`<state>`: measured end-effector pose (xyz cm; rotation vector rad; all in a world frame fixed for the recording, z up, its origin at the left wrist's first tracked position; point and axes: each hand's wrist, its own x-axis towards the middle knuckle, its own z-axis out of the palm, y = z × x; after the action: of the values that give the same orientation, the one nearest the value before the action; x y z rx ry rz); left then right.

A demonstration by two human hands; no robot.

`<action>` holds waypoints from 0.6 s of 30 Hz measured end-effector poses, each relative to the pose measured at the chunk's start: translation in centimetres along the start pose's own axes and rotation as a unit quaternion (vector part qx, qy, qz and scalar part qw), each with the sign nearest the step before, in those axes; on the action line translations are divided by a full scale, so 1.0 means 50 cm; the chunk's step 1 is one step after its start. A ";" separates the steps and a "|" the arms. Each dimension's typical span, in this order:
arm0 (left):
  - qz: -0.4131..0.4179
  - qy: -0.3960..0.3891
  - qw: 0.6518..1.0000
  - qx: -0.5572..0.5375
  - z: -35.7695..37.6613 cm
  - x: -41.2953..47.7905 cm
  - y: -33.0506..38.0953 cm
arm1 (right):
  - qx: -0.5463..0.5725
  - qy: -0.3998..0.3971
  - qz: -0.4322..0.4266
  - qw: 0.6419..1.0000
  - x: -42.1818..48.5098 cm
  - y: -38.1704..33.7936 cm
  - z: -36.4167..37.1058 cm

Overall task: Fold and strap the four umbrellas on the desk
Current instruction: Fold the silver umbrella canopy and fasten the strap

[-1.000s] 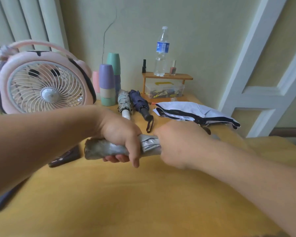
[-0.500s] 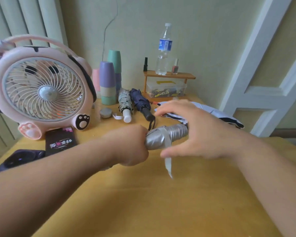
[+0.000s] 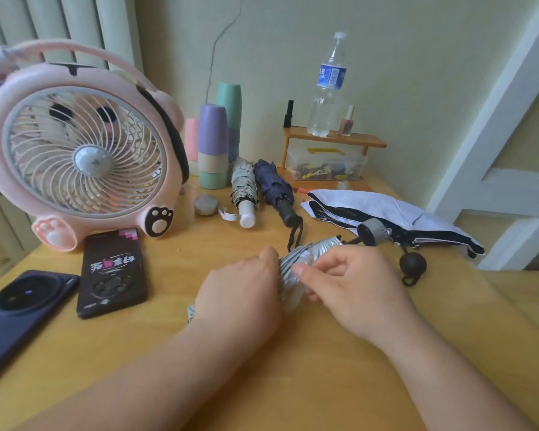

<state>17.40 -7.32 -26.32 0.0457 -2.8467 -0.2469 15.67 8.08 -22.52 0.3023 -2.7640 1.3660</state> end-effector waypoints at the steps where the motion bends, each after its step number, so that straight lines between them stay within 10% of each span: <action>1: -0.002 0.001 1.000 -0.001 0.001 0.001 -0.001 | 0.042 -0.009 0.024 0.999 -0.001 0.000 0.008; 12: -0.017 0.021 0.999 -0.023 0.004 -0.004 -0.002 | 0.475 -0.039 0.226 0.850 -0.022 0.022 0.036; 18: -0.025 0.034 0.997 -0.062 0.007 -0.003 -0.003 | 0.437 -0.067 0.140 0.886 -0.027 0.012 0.053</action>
<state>17.45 -7.38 -26.73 0.0993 -2.7593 -0.4231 16.97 6.54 -24.78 0.0010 -2.1243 2.6963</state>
